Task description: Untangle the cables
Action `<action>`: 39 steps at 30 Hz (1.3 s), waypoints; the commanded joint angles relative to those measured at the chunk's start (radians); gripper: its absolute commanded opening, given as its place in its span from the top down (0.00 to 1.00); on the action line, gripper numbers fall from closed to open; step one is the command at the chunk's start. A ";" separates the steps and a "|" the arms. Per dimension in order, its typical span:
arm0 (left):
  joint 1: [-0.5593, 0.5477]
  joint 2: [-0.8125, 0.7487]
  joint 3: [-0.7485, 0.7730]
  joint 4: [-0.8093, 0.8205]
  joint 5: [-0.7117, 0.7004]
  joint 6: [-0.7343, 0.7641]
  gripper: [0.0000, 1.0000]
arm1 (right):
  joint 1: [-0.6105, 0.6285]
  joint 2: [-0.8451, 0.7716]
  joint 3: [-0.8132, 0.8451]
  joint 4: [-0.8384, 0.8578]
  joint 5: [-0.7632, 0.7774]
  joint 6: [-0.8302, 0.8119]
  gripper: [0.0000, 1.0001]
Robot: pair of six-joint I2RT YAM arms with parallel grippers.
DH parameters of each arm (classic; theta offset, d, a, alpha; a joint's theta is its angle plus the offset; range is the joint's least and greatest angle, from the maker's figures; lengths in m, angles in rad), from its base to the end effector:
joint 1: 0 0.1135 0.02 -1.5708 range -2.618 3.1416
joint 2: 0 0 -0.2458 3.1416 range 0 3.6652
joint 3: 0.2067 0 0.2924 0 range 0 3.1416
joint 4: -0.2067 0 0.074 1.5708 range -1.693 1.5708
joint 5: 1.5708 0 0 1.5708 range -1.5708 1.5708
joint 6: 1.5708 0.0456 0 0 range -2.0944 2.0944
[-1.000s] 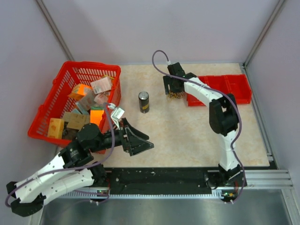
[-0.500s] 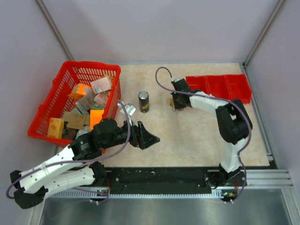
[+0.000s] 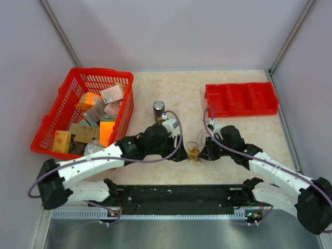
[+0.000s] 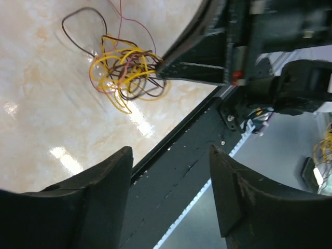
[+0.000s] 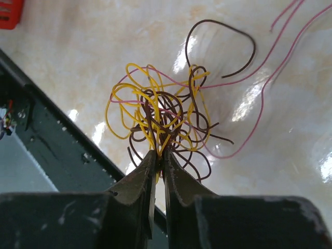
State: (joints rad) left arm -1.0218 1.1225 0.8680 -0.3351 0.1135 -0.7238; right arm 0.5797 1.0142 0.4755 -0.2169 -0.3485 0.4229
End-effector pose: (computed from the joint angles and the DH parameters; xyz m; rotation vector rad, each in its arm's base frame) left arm 0.1546 -0.2626 0.2547 0.4248 2.3434 -1.0611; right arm 0.2020 0.1509 0.1468 -0.3762 2.4197 0.8836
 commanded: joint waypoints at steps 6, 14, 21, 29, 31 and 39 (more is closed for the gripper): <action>0.011 0.272 0.158 -0.033 0.000 0.142 0.37 | 0.000 -0.124 -0.032 -0.019 -0.057 0.040 0.71; 0.029 0.318 0.140 0.013 0.018 0.126 0.18 | 0.000 -0.129 -0.029 -0.064 0.038 0.056 0.53; 0.071 0.358 0.115 0.085 0.112 0.084 0.23 | -0.107 -0.129 0.021 -0.115 0.189 0.257 0.31; 0.071 0.508 0.149 0.126 0.138 0.054 0.19 | -0.221 0.191 0.170 -0.012 0.091 0.327 0.34; 0.071 0.539 0.158 0.123 0.123 0.054 0.25 | -0.221 0.259 0.195 0.046 0.053 0.343 0.39; 0.075 0.579 0.171 0.071 0.042 0.058 0.81 | -0.222 0.383 0.307 0.039 0.095 0.254 0.43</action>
State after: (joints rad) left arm -0.9504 1.7111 1.0023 -0.2569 0.2157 -0.6689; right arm 0.3687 1.3987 0.7025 -0.1959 -0.2890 0.7303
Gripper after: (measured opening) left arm 0.324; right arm 0.556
